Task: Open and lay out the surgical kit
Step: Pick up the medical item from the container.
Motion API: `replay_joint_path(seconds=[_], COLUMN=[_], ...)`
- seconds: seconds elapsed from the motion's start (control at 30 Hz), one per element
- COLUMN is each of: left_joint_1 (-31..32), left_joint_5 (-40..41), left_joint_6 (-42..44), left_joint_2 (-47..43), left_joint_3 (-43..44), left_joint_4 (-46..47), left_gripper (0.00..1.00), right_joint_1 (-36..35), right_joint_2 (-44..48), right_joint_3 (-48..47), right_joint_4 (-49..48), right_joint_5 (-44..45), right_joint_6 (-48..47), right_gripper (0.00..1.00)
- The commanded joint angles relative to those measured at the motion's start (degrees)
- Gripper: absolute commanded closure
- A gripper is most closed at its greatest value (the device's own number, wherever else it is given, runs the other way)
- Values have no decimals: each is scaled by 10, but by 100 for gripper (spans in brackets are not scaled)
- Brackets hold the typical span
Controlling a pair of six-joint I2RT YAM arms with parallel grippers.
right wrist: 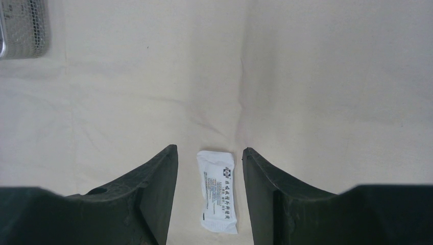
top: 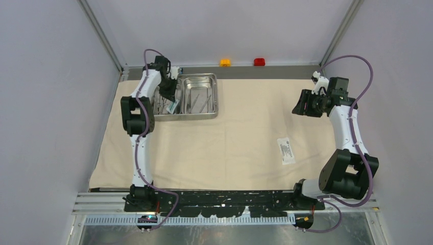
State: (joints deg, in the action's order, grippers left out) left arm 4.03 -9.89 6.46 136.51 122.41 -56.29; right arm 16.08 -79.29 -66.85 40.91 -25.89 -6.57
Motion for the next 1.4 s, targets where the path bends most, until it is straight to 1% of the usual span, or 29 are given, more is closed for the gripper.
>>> replay_joint_path(seconds=[0.0,0.07,0.17,0.37,0.53,0.6,0.67,0.7,0.77,0.87,0.93,1.03,1.1,1.17,1.23,1.37], left_joint_1=[-14,-15,-18,-23,-24,-25,-25,-25,-24,-16,0,37,58,78,97,131], left_joint_5=[8,9,8,-8,-46,-80,-124,-148,-201,-281,-312,-337,-341,-340,-338,-338], left_joint_6=[9,13,15,12,3,-13,-35,-53,-102,-197,-255,-323,-367,-386,-399,-435], left_joint_2=[-26,-34,-45,-75,-113,-136,-167,-184,-230,-288,-323,-364,-385,-398,-407,-416], left_joint_3=[29,36,42,48,50,39,18,4,-37,-137,-205,-296,-340,-363,-377,-403], left_joint_4=[-9,-12,-13,-13,-5,9,37,56,109,226,302,409,469,498,517,557], left_gripper=[93,95,100,100,100,100,100,100,100,100,100,100,100,100,100,100], right_joint_1=[-2,-2,-2,-3,-2,-3,-5,-6,-20,-79,-122,-190,-219,-236,-250,-281], right_joint_2=[-1,-1,-2,-5,-6,-5,-4,-3,-3,-9,-14,-26,-42,-58,-76,-106], right_joint_3=[-3,-3,-3,-4,-5,-6,-9,-10,-14,-32,-42,-50,-54,-55,-60,-73], right_joint_4=[-4,-4,-4,-4,-5,-9,-15,-21,-34,-52,-78,-139,-188,-253,-303,-335], right_joint_5=[-10,-10,-11,-12,-15,-25,-53,-83,-115,-126,-129,-148,-189,-235,-256,-258], right_joint_6=[-7,-7,-6,-6,-3,1,9,14,23,26,43,82,119,174,227,262], right_gripper=[46,46,46,45,45,45,45,45,46,46,46,46,46,46,46,46])
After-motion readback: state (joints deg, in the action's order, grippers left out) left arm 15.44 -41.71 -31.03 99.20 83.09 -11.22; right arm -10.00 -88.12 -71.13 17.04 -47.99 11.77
